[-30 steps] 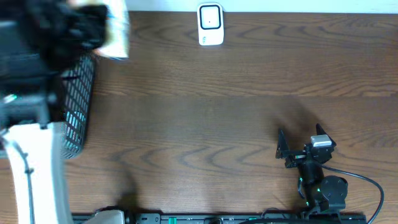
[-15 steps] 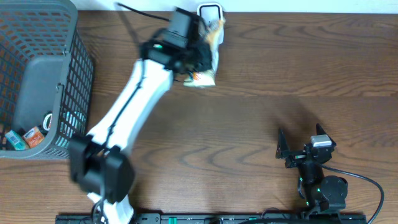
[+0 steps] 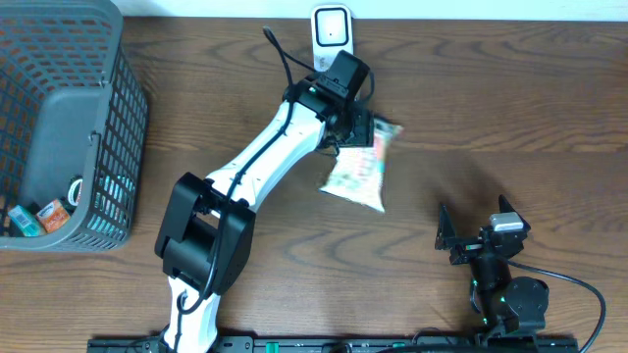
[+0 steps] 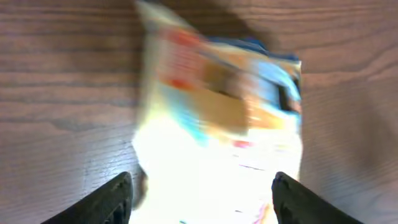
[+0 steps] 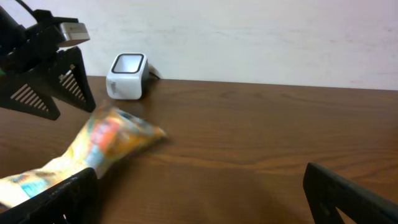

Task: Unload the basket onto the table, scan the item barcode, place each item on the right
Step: 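Carry the snack bag to the scanner and drop it on the table, then return the left gripper to the basket and grasp an orange Kleenex pack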

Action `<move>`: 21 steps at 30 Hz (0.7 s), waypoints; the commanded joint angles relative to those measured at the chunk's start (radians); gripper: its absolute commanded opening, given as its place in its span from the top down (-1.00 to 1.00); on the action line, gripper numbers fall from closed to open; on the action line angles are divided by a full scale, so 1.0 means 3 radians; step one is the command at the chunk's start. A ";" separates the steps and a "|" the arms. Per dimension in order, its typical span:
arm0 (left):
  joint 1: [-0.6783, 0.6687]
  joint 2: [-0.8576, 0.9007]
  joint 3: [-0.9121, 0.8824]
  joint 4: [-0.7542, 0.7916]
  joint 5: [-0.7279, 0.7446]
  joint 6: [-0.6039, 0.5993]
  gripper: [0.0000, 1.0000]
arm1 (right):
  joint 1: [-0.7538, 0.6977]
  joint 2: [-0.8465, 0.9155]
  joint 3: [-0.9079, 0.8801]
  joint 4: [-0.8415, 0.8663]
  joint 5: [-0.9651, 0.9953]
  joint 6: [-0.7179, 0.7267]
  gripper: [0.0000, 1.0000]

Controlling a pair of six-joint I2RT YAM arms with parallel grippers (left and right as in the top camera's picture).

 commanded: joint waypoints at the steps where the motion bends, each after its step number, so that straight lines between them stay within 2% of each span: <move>1: 0.0036 -0.0085 0.0071 -0.0020 0.0010 0.0089 -0.42 | 0.0025 -0.0017 -0.0003 -0.0015 0.0014 -0.0037 -0.99; 5: 0.0170 -0.0310 0.0219 -0.0036 0.0043 0.0145 -0.41 | 0.0025 -0.0017 -0.0003 -0.0015 0.0014 -0.0037 -0.99; 10: 0.0546 -0.0923 0.0308 -0.0036 0.0041 0.0548 -0.42 | 0.0025 -0.0017 -0.0003 -0.0015 0.0014 -0.0037 -0.99; 12: 0.0895 -0.1342 0.0317 -0.0011 0.0029 0.0732 -0.43 | 0.0025 -0.0017 -0.0003 -0.0015 0.0014 -0.0037 -0.99; 15: 0.1474 -0.1798 0.0317 -0.0027 -0.0140 0.0741 -0.43 | 0.0025 -0.0017 -0.0003 -0.0015 0.0014 -0.0037 -0.98; 21: 0.2841 -0.2241 0.0317 -0.0270 -0.0408 0.0739 -0.43 | 0.0025 -0.0017 -0.0003 -0.0015 0.0014 -0.0037 -0.99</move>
